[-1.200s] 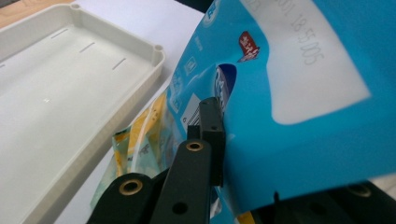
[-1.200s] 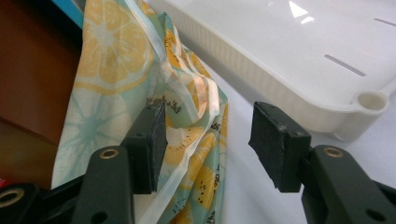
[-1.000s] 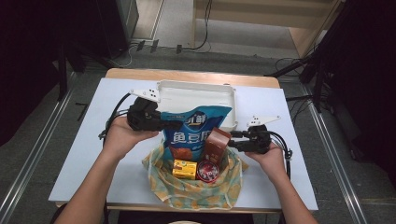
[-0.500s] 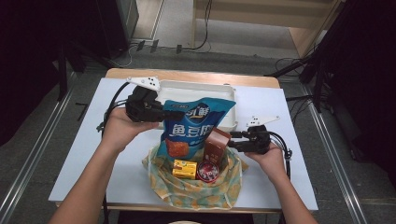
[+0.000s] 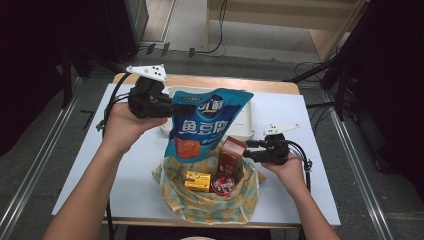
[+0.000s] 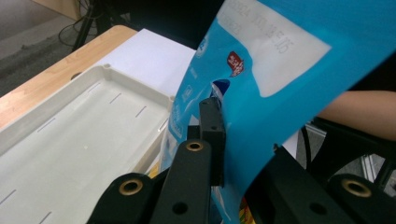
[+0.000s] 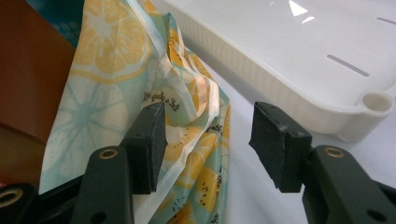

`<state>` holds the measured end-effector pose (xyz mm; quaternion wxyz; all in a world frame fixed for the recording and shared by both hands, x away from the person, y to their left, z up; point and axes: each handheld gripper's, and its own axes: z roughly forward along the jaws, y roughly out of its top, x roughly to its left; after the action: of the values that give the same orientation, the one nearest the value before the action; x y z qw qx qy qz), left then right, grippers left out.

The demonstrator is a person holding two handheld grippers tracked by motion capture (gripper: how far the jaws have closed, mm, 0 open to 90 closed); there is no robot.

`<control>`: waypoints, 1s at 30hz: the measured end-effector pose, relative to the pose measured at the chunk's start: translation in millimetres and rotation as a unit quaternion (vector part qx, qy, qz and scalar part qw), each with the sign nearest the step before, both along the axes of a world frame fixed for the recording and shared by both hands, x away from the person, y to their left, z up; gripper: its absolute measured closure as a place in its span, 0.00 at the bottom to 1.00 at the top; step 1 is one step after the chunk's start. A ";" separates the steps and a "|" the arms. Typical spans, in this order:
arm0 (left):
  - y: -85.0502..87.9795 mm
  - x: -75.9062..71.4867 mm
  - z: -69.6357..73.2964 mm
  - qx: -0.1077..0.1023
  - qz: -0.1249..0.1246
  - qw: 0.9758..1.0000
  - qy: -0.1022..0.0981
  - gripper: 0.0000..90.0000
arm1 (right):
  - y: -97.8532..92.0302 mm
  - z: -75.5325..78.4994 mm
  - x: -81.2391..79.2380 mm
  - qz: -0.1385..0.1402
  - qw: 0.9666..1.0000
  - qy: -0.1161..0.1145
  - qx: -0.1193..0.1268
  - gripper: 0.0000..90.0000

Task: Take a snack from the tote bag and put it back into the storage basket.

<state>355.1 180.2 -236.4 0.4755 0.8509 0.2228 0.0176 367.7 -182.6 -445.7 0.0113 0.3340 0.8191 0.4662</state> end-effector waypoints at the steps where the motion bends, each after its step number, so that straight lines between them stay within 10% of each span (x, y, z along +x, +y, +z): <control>1: 1.4 0.2 1.7 -0.003 0.002 1.000 0.001 0.99 | 0.2 0.0 0.1 -0.002 1.000 0.000 -0.002 0.52; 30: 53.9 31.2 16.4 0.006 0.086 0.996 0.003 0.99 | 5.0 -0.3 2.7 0.001 1.000 0.002 0.002 0.52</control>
<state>386.2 234.1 -220.0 0.4666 0.8312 0.2970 0.0569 370.4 -177.6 -446.0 0.0089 0.3342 0.8183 0.4675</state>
